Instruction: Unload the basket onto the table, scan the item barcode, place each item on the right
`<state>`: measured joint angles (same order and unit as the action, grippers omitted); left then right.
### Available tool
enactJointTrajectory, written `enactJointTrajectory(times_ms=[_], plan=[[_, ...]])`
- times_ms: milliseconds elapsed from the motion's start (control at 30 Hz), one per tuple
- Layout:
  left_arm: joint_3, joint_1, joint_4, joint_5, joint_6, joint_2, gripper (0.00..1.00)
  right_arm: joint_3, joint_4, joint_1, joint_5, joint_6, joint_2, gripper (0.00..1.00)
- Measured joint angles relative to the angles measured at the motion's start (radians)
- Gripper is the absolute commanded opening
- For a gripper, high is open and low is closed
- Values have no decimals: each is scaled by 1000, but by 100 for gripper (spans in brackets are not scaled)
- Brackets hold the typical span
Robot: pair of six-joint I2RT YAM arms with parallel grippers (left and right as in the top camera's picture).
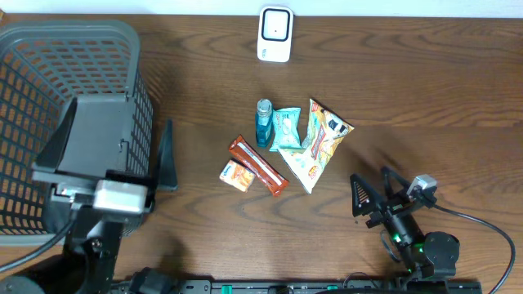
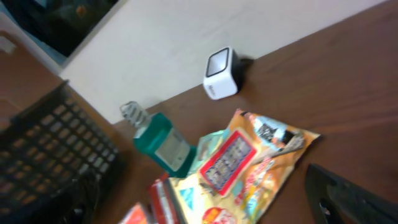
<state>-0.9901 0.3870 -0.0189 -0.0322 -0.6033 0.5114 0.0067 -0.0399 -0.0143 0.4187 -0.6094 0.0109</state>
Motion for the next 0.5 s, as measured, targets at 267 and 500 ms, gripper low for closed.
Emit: enactJointTrajectory(times_ms=[267, 500], plan=[[3, -2, 68, 8, -1, -153, 98, 0, 9, 0, 194, -270, 0, 99], [8, -64, 64, 12, -3, -405, 98, 0, 114, 0, 302, -348, 0, 99]])
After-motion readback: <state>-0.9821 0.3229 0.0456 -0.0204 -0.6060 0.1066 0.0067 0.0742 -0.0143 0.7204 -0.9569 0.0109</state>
